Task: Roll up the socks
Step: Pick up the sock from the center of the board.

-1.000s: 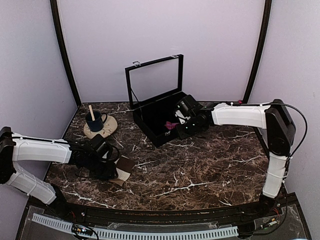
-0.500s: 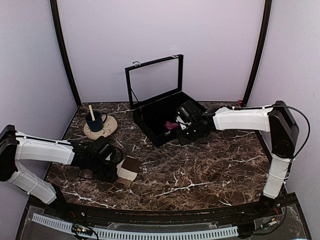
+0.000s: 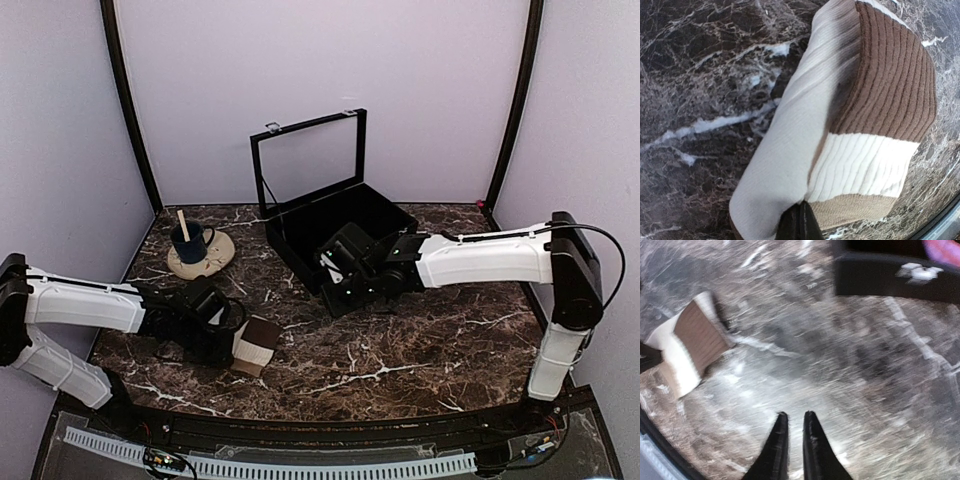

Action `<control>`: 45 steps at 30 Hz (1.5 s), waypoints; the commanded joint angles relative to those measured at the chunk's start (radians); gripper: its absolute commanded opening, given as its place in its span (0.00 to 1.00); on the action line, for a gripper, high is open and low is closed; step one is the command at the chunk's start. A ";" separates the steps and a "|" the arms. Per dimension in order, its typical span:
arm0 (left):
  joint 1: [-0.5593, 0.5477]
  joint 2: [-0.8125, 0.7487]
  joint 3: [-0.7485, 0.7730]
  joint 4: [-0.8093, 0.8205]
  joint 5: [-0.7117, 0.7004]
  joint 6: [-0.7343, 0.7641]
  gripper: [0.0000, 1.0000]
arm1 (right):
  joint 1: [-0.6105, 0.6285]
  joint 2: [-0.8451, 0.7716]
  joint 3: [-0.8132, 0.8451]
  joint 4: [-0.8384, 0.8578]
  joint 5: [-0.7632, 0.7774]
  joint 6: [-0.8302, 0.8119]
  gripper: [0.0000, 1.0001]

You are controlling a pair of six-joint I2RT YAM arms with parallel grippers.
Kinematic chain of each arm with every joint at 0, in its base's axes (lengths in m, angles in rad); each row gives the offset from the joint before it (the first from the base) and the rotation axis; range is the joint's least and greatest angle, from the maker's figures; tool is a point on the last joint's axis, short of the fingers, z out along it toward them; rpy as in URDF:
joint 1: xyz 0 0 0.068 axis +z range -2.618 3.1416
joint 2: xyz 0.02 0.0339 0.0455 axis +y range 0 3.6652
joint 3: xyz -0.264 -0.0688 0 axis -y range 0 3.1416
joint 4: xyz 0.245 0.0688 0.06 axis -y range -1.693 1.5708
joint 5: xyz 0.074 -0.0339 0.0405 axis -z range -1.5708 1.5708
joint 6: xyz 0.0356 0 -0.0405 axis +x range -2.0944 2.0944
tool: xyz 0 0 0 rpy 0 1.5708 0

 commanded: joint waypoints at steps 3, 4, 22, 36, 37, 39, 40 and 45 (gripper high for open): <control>-0.005 -0.049 -0.044 0.001 0.046 -0.012 0.00 | 0.155 0.037 0.016 0.112 -0.097 0.212 0.19; -0.005 -0.053 -0.048 0.008 0.051 -0.017 0.00 | 0.168 0.048 0.020 0.128 -0.107 0.236 0.20; -0.005 -0.138 -0.098 0.058 0.119 -0.043 0.00 | 0.262 0.200 -0.056 0.462 -0.239 0.625 0.23; -0.005 -0.145 -0.106 0.065 0.142 -0.015 0.00 | 0.286 0.273 -0.078 0.542 -0.247 0.743 0.29; -0.006 -0.144 -0.105 0.065 0.142 -0.014 0.00 | 0.287 0.276 -0.079 0.546 -0.249 0.747 0.30; -0.005 -0.145 -0.105 0.067 0.145 -0.013 0.00 | 0.289 0.283 -0.085 0.554 -0.250 0.756 0.30; -0.005 -0.144 -0.105 0.069 0.145 -0.013 0.00 | 0.289 0.286 -0.088 0.560 -0.250 0.763 0.30; -0.006 -0.148 -0.107 0.072 0.149 -0.014 0.00 | 0.291 0.305 -0.094 0.581 -0.256 0.784 0.31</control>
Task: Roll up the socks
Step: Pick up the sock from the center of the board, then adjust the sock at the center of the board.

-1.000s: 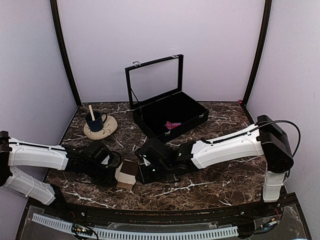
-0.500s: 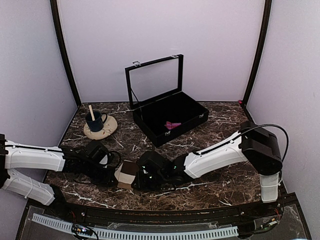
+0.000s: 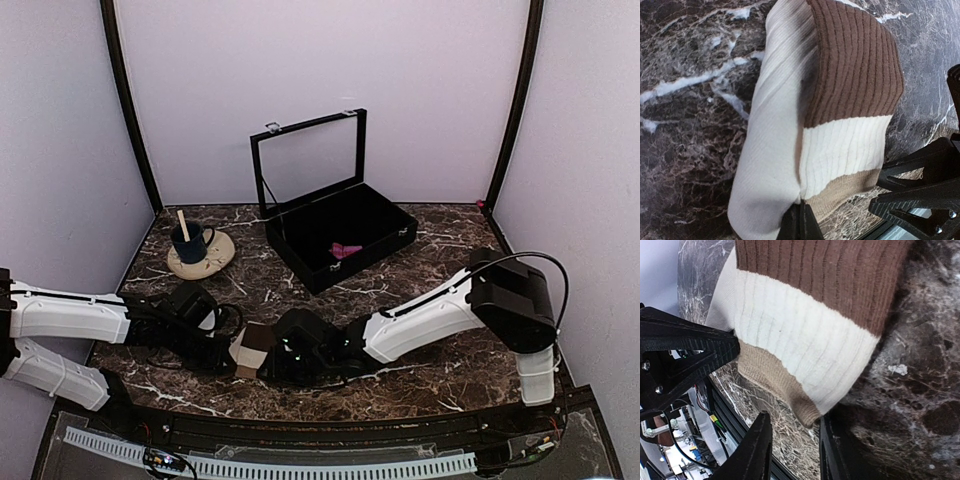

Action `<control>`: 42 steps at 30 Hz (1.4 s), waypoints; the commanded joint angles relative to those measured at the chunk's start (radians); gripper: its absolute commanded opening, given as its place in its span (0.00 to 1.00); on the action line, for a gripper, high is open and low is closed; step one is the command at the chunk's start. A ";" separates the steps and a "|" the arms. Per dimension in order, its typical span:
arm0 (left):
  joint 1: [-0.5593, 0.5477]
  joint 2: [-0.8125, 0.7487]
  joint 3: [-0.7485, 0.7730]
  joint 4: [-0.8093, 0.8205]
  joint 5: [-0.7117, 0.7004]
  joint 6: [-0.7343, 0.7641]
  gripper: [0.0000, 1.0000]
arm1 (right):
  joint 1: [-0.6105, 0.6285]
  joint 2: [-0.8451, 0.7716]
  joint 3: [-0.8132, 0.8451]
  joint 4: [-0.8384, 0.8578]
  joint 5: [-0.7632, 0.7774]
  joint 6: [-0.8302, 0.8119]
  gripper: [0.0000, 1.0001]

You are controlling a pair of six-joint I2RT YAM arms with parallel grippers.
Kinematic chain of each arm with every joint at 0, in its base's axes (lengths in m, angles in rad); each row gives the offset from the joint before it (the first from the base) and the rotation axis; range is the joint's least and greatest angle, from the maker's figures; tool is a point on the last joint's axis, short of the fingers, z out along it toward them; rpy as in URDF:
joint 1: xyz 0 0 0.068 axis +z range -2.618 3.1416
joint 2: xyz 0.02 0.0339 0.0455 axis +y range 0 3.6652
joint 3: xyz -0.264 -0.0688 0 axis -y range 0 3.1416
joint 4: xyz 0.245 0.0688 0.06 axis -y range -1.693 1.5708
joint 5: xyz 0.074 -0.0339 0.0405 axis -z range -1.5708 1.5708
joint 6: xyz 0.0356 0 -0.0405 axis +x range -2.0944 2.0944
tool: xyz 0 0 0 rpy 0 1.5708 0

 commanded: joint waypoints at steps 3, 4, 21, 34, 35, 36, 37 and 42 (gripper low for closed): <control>-0.005 -0.029 -0.018 0.010 0.014 0.014 0.00 | 0.014 0.043 -0.027 0.070 -0.015 0.048 0.31; -0.005 -0.030 -0.019 0.009 0.015 0.014 0.00 | 0.013 0.044 -0.031 0.080 -0.016 0.054 0.31; -0.004 -0.214 -0.032 -0.046 -0.055 -0.048 0.10 | -0.005 -0.140 -0.064 0.075 0.088 0.026 0.00; -0.005 -0.262 -0.082 -0.054 -0.076 -0.041 0.13 | -0.065 -0.387 -0.119 -0.021 0.209 0.020 0.00; -0.005 -0.260 -0.082 -0.051 -0.074 -0.037 0.13 | -0.065 -0.400 -0.138 -0.013 0.217 0.033 0.00; -0.006 -0.257 -0.083 -0.051 -0.075 -0.033 0.13 | -0.065 -0.414 -0.159 0.000 0.222 0.047 0.00; -0.006 -0.253 -0.084 -0.047 -0.075 -0.030 0.13 | -0.065 -0.428 -0.181 0.015 0.227 0.060 0.00; -0.006 -0.233 -0.093 0.002 -0.044 -0.023 0.13 | -0.064 -0.489 -0.224 0.060 0.242 0.084 0.00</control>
